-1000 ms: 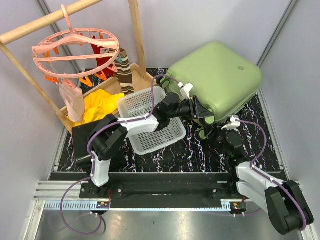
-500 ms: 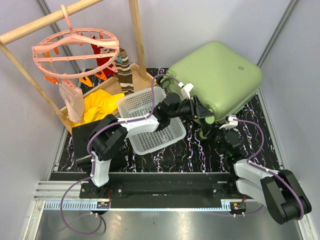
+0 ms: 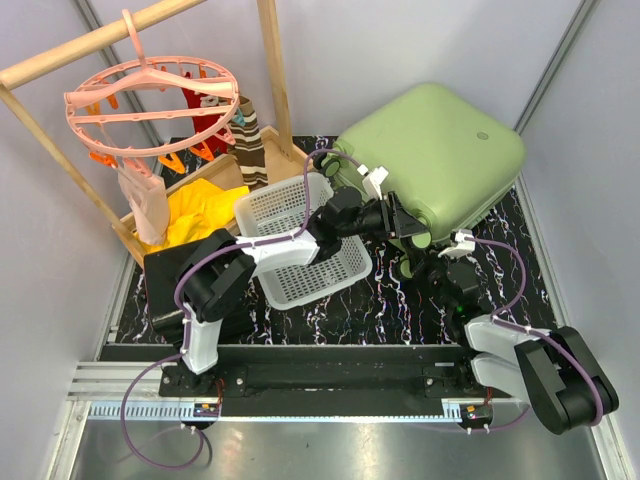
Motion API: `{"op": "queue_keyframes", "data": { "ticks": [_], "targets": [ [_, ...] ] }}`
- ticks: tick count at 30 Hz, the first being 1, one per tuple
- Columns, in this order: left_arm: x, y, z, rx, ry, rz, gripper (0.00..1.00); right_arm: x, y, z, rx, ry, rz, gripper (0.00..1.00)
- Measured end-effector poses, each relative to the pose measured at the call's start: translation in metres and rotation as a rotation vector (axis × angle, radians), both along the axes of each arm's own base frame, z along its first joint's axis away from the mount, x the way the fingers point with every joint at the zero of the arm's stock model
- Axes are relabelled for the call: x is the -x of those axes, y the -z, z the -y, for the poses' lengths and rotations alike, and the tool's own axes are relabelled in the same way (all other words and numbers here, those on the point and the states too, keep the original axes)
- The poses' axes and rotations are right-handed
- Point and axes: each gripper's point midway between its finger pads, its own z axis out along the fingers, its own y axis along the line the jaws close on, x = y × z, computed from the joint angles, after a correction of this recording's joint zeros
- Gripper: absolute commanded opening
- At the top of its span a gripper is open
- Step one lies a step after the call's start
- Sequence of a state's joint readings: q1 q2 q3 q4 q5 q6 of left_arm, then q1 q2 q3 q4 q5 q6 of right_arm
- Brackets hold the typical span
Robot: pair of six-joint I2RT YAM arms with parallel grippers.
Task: Open, take out, and arrange the luggage
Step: Unzip the luggage
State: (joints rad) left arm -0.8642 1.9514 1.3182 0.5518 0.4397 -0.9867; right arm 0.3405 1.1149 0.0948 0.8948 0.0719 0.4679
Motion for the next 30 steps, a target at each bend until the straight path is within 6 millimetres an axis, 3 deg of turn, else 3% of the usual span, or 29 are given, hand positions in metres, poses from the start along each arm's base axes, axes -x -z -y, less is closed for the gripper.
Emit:
{"op": "queue_keyframes", "data": {
  "ticks": [5, 12, 21, 24, 30],
  "targets": [
    [0.001, 0.000, 0.001, 0.000, 0.000, 0.000, 0.00, -0.002, 0.001, 0.003, 0.000, 0.018, -0.003, 0.00],
    [0.001, 0.000, 0.002, 0.000, -0.004, 0.002, 0.00, -0.001, -0.002, 0.003, -0.010, 0.023, 0.006, 0.00],
    [0.000, -0.002, 0.000, 0.009, -0.006, -0.017, 0.00, 0.008, -0.030, 0.015, -0.048, 0.073, 0.093, 0.00],
    [0.000, -0.004, 0.000, 0.020, -0.006, -0.037, 0.00, 0.010, -0.036, 0.017, -0.057, 0.082, 0.109, 0.07],
    [0.001, -0.010, 0.002, 0.067, -0.008, -0.123, 0.00, 0.013, -0.041, 0.015, -0.065, 0.068, 0.126, 0.33]
  ]
}}
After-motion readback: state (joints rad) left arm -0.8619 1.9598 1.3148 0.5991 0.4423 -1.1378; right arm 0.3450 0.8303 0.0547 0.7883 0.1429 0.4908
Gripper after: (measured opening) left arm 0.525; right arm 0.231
